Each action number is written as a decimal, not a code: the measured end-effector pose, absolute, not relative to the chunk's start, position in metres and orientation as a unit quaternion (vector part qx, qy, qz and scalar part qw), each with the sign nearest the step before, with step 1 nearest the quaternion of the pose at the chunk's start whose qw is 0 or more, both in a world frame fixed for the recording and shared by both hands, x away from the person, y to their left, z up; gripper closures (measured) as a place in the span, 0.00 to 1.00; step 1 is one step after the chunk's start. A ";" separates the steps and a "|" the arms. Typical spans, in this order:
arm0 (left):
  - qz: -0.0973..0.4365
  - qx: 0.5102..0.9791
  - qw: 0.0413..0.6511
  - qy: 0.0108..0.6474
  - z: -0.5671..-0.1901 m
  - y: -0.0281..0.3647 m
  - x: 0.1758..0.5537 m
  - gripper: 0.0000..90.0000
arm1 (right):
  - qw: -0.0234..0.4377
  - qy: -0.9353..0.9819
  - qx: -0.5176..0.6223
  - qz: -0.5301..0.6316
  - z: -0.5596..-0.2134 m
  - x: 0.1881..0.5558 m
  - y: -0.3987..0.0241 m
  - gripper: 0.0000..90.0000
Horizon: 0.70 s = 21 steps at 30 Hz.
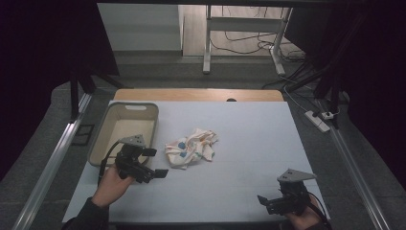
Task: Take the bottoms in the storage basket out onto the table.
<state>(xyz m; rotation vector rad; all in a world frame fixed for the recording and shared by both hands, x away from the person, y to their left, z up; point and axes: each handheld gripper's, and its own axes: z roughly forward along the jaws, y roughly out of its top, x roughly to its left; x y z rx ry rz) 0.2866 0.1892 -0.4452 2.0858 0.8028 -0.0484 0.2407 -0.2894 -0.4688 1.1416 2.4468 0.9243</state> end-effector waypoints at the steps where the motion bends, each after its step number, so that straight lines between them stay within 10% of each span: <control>1: -0.018 0.839 0.438 0.324 -0.445 0.190 0.286 0.00 | 0.143 0.848 0.396 0.321 -0.469 0.241 -0.289 0.01; 21: -0.019 0.829 0.444 0.339 -0.451 0.206 0.271 0.00 | 0.145 0.849 0.395 0.320 -0.469 0.241 -0.289 0.01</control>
